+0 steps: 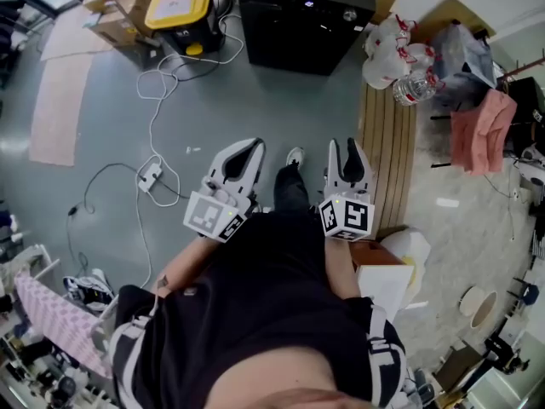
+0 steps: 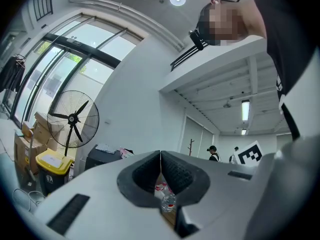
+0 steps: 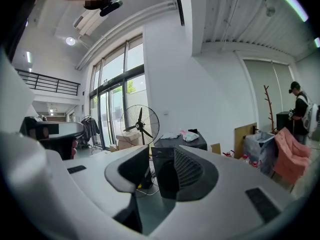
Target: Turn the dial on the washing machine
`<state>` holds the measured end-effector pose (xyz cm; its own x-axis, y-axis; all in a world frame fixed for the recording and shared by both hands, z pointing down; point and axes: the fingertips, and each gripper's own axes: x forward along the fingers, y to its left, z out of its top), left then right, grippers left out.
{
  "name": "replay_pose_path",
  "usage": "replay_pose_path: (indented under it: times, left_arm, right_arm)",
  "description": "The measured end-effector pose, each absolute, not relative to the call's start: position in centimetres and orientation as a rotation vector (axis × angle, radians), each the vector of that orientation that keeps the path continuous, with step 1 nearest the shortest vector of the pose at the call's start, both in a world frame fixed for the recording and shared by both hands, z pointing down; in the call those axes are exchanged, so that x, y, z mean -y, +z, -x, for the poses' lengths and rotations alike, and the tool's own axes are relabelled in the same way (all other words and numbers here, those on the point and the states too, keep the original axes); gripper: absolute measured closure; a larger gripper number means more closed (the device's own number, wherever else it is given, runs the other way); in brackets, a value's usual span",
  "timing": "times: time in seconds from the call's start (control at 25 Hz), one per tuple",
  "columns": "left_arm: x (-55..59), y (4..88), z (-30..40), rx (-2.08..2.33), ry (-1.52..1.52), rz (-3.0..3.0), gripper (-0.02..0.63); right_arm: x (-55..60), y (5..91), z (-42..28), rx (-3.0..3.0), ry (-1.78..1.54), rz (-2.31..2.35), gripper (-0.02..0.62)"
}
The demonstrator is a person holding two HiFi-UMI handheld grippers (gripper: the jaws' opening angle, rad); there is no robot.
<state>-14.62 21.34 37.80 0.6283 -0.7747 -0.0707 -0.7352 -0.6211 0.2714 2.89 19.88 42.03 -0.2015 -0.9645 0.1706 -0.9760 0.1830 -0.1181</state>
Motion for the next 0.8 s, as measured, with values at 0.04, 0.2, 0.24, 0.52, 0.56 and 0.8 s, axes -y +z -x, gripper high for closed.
replay_pose_path:
  times: [0.04, 0.2, 0.24, 0.52, 0.56, 0.8]
  left_arm:
    - [-19.5, 37.8, 13.8, 1.248, -0.261, -2.638, 0.583]
    - [-11.4, 36.6, 10.0, 1.272, -0.251, -2.631, 0.583]
    - [-9.2, 36.1, 8.9, 1.279, -0.256, -2.631, 0.583]
    - [2.4, 35.7, 2.6, 1.326, -0.235, -2.612, 0.583]
    - [3.7, 36.0, 2.1, 1.326, -0.232, -2.611, 0.583]
    - [12.1, 37.3, -0.6, 1.295, -0.210, -2.621, 0.583]
  right_arm:
    - [-17.9, 42.1, -3.7, 2.377, 0.303, -1.942, 0.433]
    - [-9.1, 41.7, -7.0, 2.397, 0.296, -1.895, 0.433]
    - [-6.6, 41.4, -7.9, 2.401, 0.289, -1.880, 0.433]
    - [8.2, 43.2, -13.4, 2.410, 0.225, -1.786, 0.433]
    - [10.2, 43.9, -13.9, 2.399, 0.218, -1.783, 0.433]
    - [20.9, 49.3, -16.6, 2.332, 0.286, -1.792, 0.423]
